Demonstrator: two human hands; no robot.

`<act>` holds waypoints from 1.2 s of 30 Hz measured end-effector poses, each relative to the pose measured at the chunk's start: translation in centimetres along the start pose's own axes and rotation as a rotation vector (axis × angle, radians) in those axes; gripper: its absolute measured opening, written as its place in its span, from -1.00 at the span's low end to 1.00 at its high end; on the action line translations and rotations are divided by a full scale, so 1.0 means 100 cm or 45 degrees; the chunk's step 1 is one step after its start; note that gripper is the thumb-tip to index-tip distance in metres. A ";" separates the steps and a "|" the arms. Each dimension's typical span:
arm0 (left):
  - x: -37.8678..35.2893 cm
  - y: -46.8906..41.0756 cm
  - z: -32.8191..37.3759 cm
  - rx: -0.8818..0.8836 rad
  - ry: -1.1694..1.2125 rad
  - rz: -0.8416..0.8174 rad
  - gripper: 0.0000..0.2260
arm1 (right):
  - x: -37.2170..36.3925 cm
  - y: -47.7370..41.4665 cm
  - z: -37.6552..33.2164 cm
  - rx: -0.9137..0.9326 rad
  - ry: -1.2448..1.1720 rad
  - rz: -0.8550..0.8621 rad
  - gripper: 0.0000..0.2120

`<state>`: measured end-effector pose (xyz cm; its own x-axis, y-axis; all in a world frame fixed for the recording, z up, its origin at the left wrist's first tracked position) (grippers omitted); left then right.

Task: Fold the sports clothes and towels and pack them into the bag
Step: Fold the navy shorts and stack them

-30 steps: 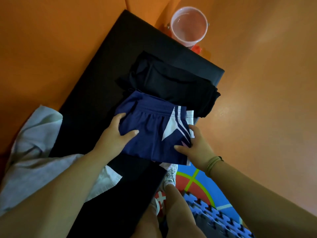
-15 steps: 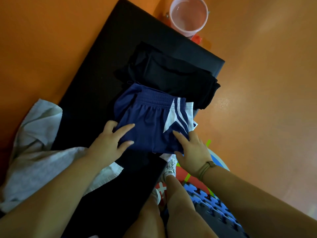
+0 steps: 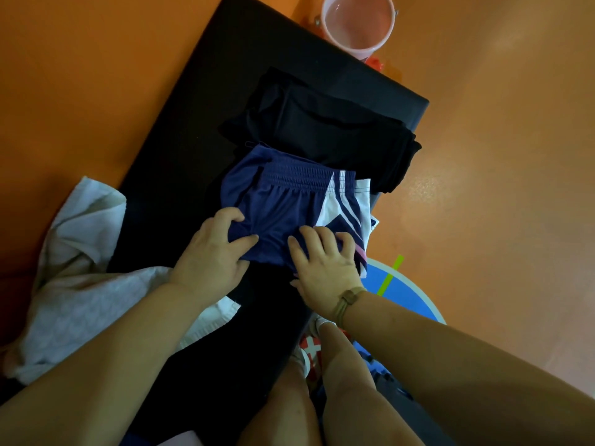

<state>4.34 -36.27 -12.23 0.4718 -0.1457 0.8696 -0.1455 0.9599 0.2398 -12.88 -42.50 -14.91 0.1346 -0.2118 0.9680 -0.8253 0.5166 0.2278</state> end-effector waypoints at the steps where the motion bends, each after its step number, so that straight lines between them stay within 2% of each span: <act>1: 0.005 -0.001 0.002 -0.024 -0.026 0.020 -0.72 | 0.001 -0.002 0.000 -0.002 0.001 0.020 -0.35; 2: 0.011 -0.002 0.002 -0.050 -0.054 0.044 -0.76 | 0.002 -0.003 0.002 -0.016 0.001 0.045 -0.42; 6: 0.036 -0.008 0.003 -0.098 -0.128 0.097 -0.73 | 0.013 -0.002 0.032 -0.131 -0.013 0.145 -0.74; 9: 0.054 -0.020 -0.003 -0.016 -0.081 0.092 -0.73 | 0.030 0.004 0.066 -0.263 -0.163 0.106 -0.70; 11: 0.066 -0.034 -0.005 0.056 0.044 0.066 -0.73 | 0.050 0.006 0.090 -0.354 -0.358 0.098 -0.71; 14: 0.085 -0.056 -0.002 0.207 0.379 0.063 -0.94 | 0.084 0.003 0.120 -0.441 -0.655 0.004 -0.81; 16: 0.100 -0.073 0.004 0.293 0.587 0.109 -0.84 | 0.104 -0.001 0.134 -0.419 -0.824 0.040 -0.85; 18: 0.116 -0.092 0.013 0.320 0.736 0.158 -0.83 | 0.120 -0.006 0.147 -0.464 -1.064 0.115 -0.88; 20: 0.131 -0.113 0.020 0.326 0.825 0.217 -0.84 | 0.129 -0.013 0.159 -0.561 -1.413 0.192 -0.79; 23: 0.135 -0.150 0.020 0.418 0.856 0.245 -0.80 | 0.122 -0.026 0.177 -0.764 -1.764 0.205 -0.80; 27: 0.104 -0.197 0.010 0.682 0.704 0.087 -0.55 | 0.088 -0.046 0.192 -1.102 -1.779 0.064 -0.88; 29: 0.081 -0.213 0.008 0.731 0.656 0.041 -0.47 | 0.068 -0.054 0.198 -1.230 -1.706 0.019 -0.94; 33: 0.052 -0.241 0.007 0.765 0.853 0.093 -0.47 | 0.051 -0.069 0.210 -1.222 -1.476 0.136 -0.87; 36: 0.047 -0.255 0.007 0.706 0.998 0.010 -0.35 | 0.055 -0.075 0.219 -1.174 -1.380 0.263 -0.90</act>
<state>9.66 -61.58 -13.94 0.8871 0.2550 0.3847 -0.4473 0.6807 0.5801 -17.91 -65.72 -13.55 -0.7635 -0.3671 0.5313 -0.0790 0.8696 0.4873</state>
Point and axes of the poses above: each hand's wrist, its own y-axis away from the middle knuckle, its own x-axis out of the back of the hand, z = x × y, the point moved 3 cm from there along -y, towards the middle knuckle, and after that the axes turned 4 degrees about x, right-handed, at the moved point
